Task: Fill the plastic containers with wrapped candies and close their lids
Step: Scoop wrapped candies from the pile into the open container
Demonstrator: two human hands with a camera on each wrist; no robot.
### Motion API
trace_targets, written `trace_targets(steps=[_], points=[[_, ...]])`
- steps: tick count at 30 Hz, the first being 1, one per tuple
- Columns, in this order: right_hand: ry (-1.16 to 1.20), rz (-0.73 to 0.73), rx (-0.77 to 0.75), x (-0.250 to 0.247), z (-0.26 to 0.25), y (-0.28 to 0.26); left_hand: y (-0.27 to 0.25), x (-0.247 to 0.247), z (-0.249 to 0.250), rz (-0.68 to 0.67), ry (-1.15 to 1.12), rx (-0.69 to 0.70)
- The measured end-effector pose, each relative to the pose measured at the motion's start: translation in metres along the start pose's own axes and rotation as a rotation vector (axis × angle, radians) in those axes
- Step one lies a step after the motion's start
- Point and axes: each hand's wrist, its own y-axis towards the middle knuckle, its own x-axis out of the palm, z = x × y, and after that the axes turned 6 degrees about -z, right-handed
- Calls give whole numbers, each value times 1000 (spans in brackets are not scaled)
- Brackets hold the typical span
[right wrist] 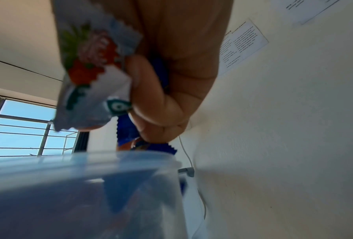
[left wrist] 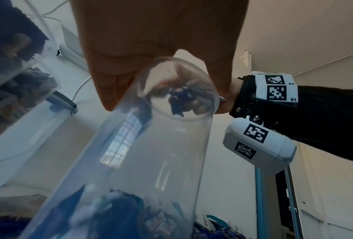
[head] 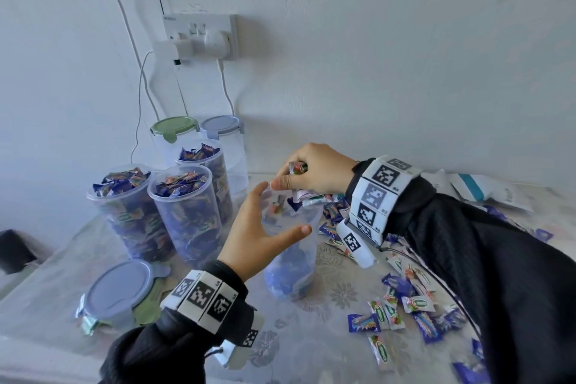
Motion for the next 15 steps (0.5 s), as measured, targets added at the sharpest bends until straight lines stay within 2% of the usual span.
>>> trace_targets(steps=[6,9,11,13,15], points=[[132,217,-105,12,-5,0,0,1,-2,15,-21,16],[236,414,-225,26,-5,0,-1,1,-1,11,-30,22],[217,533,-313,36,0,2,0,1,-1,15,-23,28],[190,540,-343,45,8,4,0,1,-2,15,-26,29],[216,471,-327,50,13,0,1,0,-3,14,-31,52]])
